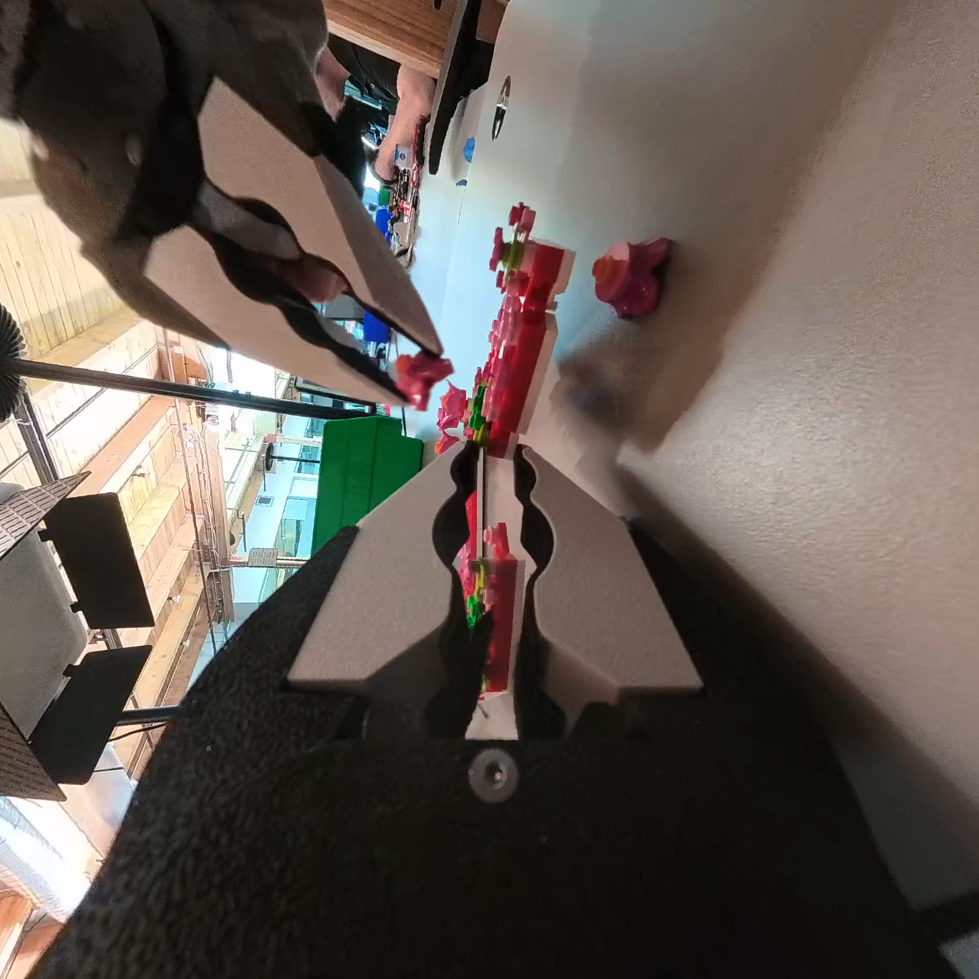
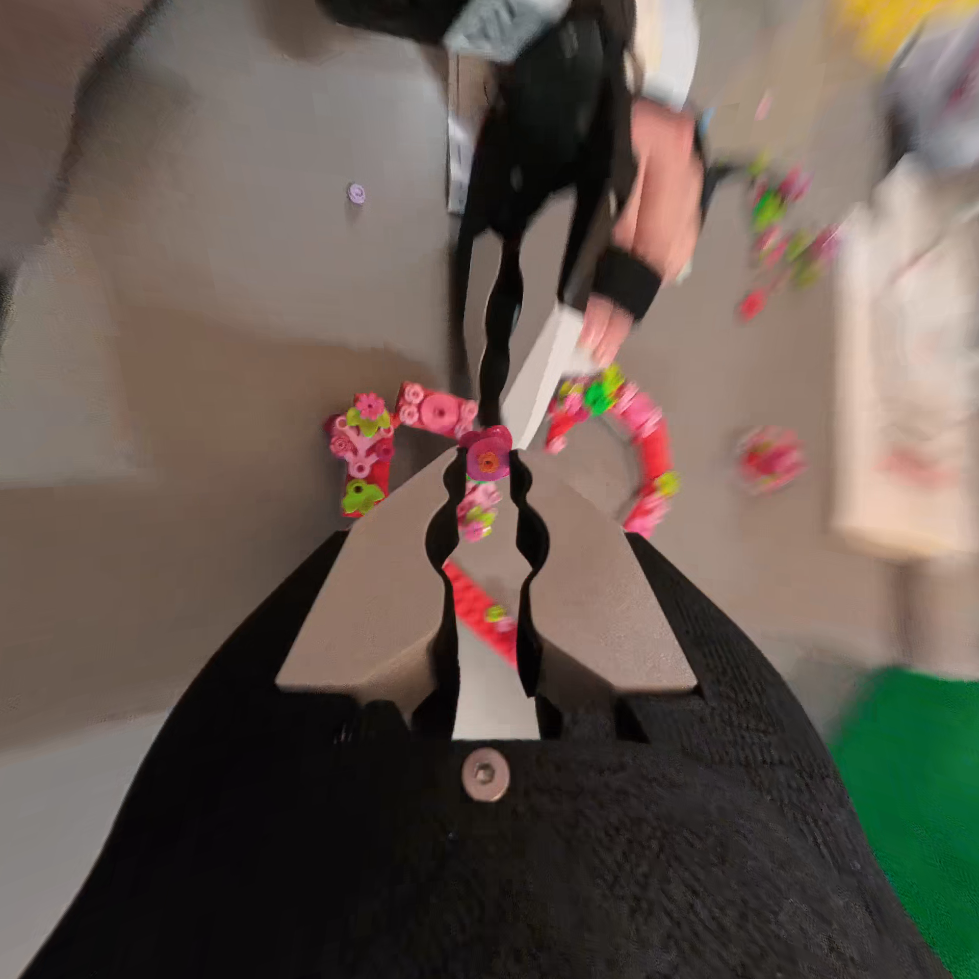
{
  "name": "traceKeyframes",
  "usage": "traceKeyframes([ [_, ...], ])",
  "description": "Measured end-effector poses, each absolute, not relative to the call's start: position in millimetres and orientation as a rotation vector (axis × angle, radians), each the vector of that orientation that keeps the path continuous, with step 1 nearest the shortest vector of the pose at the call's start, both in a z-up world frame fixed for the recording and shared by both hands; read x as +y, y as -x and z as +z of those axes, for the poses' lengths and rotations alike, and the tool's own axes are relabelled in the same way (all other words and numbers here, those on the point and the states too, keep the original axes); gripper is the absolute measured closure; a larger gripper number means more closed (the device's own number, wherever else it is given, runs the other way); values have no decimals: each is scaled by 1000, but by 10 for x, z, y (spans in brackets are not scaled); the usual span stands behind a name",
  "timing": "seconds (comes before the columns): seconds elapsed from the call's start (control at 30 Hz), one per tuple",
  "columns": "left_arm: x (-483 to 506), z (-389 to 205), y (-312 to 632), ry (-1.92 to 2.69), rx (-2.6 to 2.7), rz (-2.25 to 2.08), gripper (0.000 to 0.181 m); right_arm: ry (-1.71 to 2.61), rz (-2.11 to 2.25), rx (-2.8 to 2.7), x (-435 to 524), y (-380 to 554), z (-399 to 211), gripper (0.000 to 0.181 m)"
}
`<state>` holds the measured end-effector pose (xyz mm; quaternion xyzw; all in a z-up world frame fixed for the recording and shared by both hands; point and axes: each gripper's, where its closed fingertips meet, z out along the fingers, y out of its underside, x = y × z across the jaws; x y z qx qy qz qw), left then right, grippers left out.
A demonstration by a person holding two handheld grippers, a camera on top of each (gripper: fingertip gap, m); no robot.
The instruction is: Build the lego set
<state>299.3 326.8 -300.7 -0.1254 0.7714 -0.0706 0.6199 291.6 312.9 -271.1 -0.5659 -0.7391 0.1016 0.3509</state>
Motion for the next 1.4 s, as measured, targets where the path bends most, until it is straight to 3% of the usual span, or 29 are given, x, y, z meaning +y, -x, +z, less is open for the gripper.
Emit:
traceKeyframes([
  [0.23,3260,-3006,-2990,283,1774,-163,170,1755,592,-1769,3158,-2964,-2848,167],
  [0.73,3247,-3001,-2988,281,1773,-177,170,1885,905,-1625,3143,-2968,-2848,167],
  [1.4,3234,-3044,-2987,280,1800,-179,170,1946,976,-1539,3156,-2958,-2873,167],
])
